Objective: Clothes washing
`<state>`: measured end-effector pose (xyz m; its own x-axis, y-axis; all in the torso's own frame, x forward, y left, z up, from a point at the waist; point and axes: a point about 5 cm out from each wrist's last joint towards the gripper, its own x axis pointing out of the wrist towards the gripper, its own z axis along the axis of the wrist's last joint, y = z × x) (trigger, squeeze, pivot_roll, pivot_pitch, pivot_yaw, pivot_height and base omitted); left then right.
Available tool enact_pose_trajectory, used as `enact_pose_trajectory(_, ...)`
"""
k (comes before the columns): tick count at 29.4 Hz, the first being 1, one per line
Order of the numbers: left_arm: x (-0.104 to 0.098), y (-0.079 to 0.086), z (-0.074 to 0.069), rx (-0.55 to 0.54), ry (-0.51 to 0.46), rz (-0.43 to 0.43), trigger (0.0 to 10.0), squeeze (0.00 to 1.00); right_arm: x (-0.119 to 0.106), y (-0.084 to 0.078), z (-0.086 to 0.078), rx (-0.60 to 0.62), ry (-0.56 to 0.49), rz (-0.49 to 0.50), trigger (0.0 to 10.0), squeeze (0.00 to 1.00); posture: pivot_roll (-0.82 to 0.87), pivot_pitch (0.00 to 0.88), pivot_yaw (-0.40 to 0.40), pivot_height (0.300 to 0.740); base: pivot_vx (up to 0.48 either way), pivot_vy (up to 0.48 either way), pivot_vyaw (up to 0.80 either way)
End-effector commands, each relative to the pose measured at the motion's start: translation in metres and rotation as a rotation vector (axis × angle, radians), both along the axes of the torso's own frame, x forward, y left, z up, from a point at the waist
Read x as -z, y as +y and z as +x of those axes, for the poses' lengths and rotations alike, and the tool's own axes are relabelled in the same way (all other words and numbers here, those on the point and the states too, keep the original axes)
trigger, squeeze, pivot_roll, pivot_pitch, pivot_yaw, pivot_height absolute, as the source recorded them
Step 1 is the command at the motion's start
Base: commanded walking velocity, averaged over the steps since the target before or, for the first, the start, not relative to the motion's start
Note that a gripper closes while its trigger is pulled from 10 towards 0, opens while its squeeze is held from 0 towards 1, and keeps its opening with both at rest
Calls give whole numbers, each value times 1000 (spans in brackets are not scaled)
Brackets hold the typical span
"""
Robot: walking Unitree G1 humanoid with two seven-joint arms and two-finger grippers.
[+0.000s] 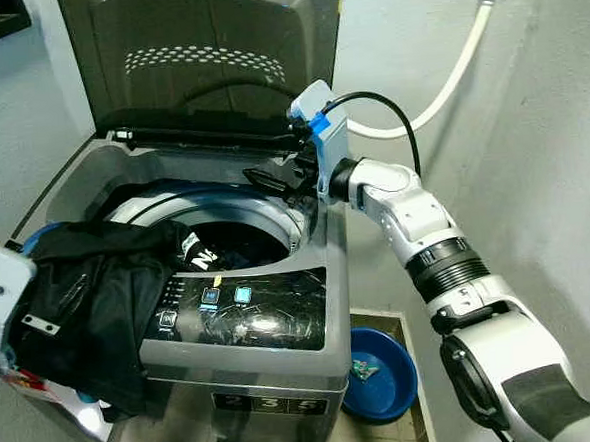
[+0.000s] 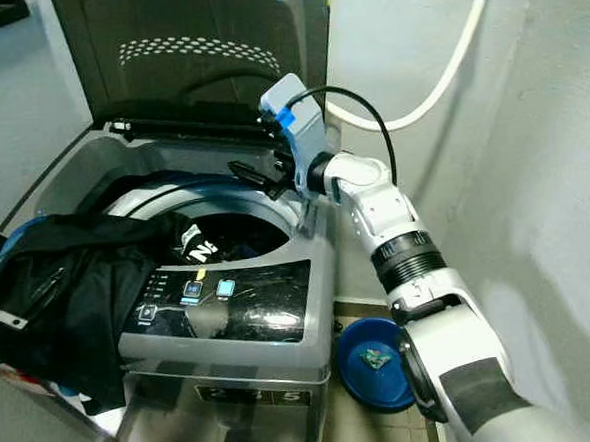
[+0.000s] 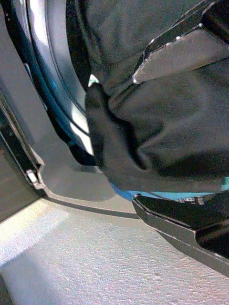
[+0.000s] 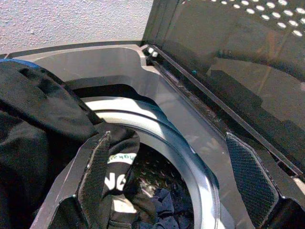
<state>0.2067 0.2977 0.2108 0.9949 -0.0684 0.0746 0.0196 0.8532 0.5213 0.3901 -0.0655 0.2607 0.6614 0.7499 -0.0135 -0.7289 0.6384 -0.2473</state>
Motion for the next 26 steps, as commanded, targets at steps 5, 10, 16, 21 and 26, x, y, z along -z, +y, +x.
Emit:
enact_pose_trajectory(5, 30, 3, 3, -59, -57, -241, 10000, 0, -1, 2, 1, 5, 11, 5, 10000, 1000, 206, 0, -89, 740, 0, 0, 0)
enact_pose_trajectory(10, 45, 9, 5, -138, -50, -350, 10000, 0, -1, -3, 2, 22, 10, 5, 10000, 1000, 200, 0, -85, 740, 0, 0, 0)
enact_pose_trajectory(16, 53, 19, 3, -202, -80, -429, 706, 0, -1, -6, 2, 35, 13, 10, 10000, 1000, 193, 0, -78, 740, 0, 0, 0)
enact_pose_trajectory(21, 54, 21, 7, -205, -104, -465, 0, 0, -2, -6, 2, 37, 12, 15, 10000, 1000, 191, 0, -81, 740, 0, 0, 0)
enact_pose_trajectory(26, 40, 14, 22, -149, -144, -475, 0, 0, -6, -5, 2, 36, 5, 27, 10000, 1000, 186, 0, -80, 740, 0, 0, 0)
